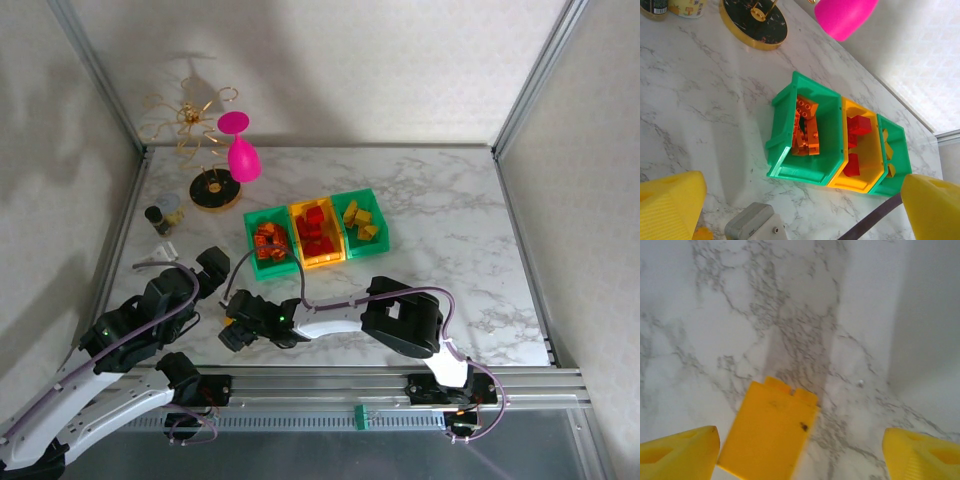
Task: Sort the legos into containers by color
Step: Pick up the lego from the bottom-left of the table.
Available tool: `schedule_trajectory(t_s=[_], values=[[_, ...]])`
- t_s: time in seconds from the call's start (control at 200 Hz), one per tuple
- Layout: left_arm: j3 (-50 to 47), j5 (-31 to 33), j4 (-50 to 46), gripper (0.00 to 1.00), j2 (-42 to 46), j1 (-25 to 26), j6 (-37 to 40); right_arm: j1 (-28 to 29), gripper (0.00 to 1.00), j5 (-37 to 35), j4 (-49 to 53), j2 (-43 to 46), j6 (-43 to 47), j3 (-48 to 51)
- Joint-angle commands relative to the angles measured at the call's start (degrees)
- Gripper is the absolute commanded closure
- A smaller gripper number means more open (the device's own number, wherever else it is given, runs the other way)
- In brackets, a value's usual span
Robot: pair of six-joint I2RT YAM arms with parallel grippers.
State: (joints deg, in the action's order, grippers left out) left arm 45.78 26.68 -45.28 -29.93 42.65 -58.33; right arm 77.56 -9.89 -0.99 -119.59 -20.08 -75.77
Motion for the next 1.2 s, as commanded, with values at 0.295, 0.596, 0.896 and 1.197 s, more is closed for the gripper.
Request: schedule_trajectory(t_s=[0.295,0.596,0.896,1.197], values=[[-0.7,2.8,-5.7,0.0,-0.7,-0.5,-7.5,0.7,0.35,-4.3,2.4,-1.9,0.9,-2.6],[-0.7,2.8,-5.7,0.0,-0.9,-0.5,-7.6,0.6,0.53,-2.9,1.6,-3.5,2.5,-4.3],[-0.3,1.9,-3.7,0.0,-2.4,-0.5,-6.2,-0.7,0.73,-2.9,0.5,4.1,0.0,1.8],[1.2,-0.3,1.7,0.0,-7.2,-0.5,-1.8,-6.9,0.74,-5.2,2.8,19.5,-4.9,13.0]])
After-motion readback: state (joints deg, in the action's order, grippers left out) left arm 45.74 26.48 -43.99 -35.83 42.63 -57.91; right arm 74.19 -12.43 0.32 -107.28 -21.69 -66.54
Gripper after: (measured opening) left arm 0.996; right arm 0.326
